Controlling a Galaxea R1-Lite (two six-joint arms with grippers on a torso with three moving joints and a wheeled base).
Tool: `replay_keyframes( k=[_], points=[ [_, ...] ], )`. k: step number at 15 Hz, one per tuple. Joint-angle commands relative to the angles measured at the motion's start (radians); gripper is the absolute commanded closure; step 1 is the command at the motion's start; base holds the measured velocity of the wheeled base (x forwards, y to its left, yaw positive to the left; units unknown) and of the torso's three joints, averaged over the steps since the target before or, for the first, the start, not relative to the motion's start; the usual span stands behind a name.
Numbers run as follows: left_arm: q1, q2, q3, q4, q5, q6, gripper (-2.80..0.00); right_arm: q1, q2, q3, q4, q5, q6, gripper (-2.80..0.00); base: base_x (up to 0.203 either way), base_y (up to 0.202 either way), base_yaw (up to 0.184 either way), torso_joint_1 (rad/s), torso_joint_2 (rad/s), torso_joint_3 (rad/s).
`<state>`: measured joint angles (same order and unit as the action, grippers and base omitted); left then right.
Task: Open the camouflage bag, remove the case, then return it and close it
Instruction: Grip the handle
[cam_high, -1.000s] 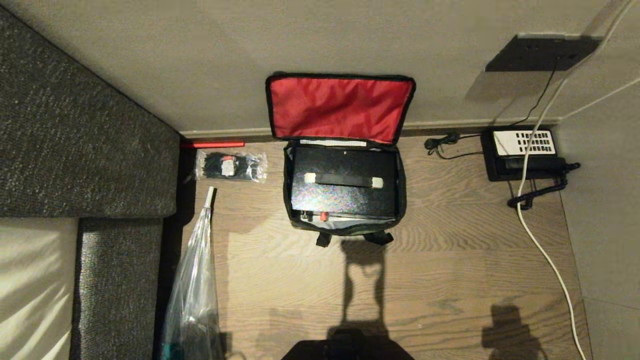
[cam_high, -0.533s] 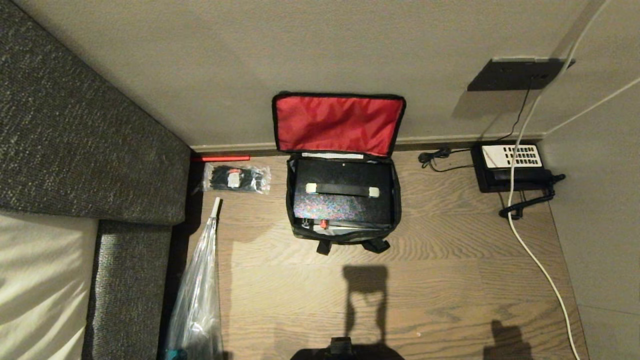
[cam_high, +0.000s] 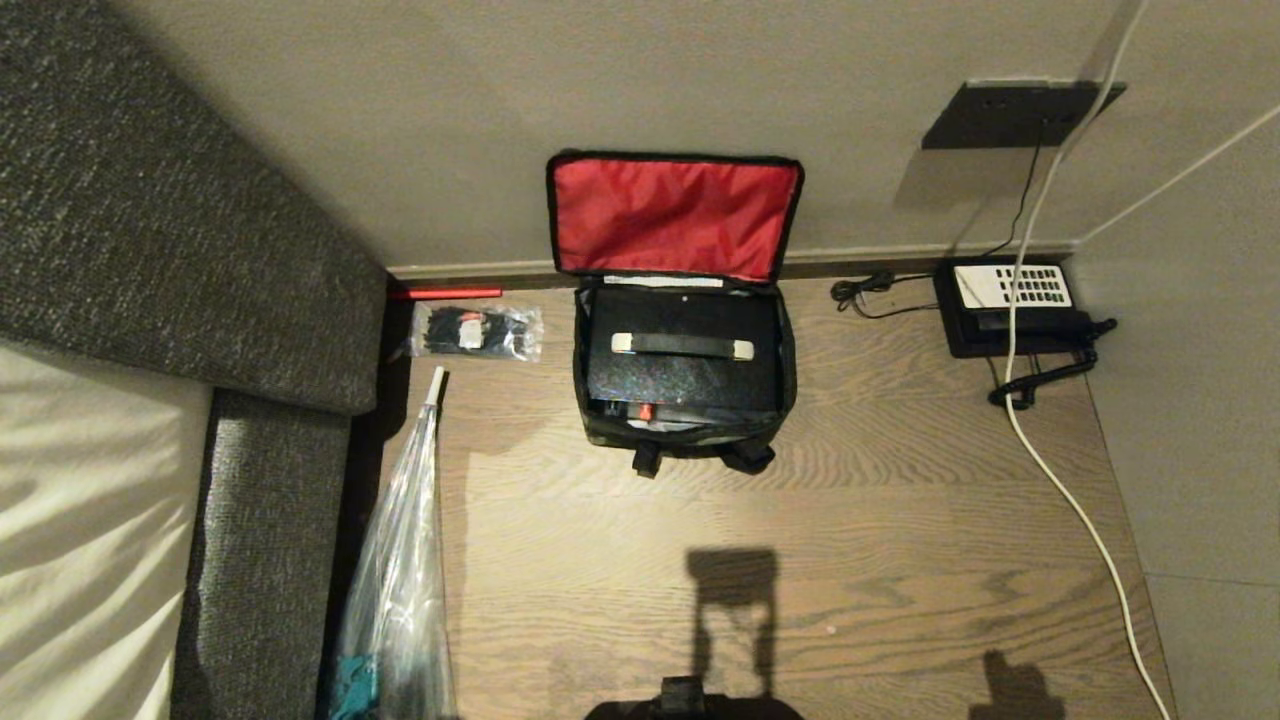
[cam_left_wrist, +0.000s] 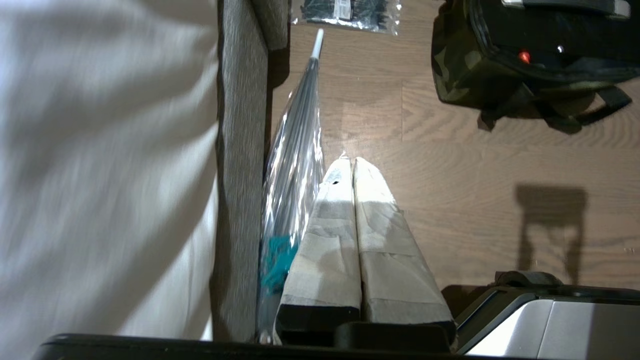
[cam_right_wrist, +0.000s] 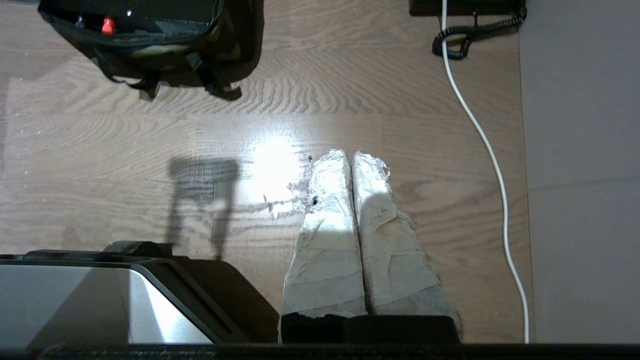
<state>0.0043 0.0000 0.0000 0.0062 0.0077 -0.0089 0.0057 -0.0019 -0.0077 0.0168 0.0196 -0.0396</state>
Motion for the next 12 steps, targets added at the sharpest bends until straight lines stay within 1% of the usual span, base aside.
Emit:
replay_keyframes(
  k=[1, 9, 12],
  points=[
    [0.0, 0.0, 0.003, -0.002, 0.0, -0.002, 0.0, 0.0, -0.003, 0.0, 0.0, 0.0, 0.0, 0.0, -0.092, 0.0, 0.001, 0.002, -0.01, 0.008],
    [0.0, -0.002, 0.003, -0.002, 0.0, 0.006, 0.0, 0.0, -0.003, 0.0, 0.0, 0.0, 0.0, 0.0, 0.0, 0.0, 0.0, 0.0, 0.0, 0.0],
    [0.0, 0.0, 0.003, -0.002, 0.0, 0.006, 0.0, 0.0, -0.003, 0.002, -0.003, 0.003, -0.051, 0.0, 0.0, 0.0, 0.0, 0.0, 0.0, 0.0]
  ],
)
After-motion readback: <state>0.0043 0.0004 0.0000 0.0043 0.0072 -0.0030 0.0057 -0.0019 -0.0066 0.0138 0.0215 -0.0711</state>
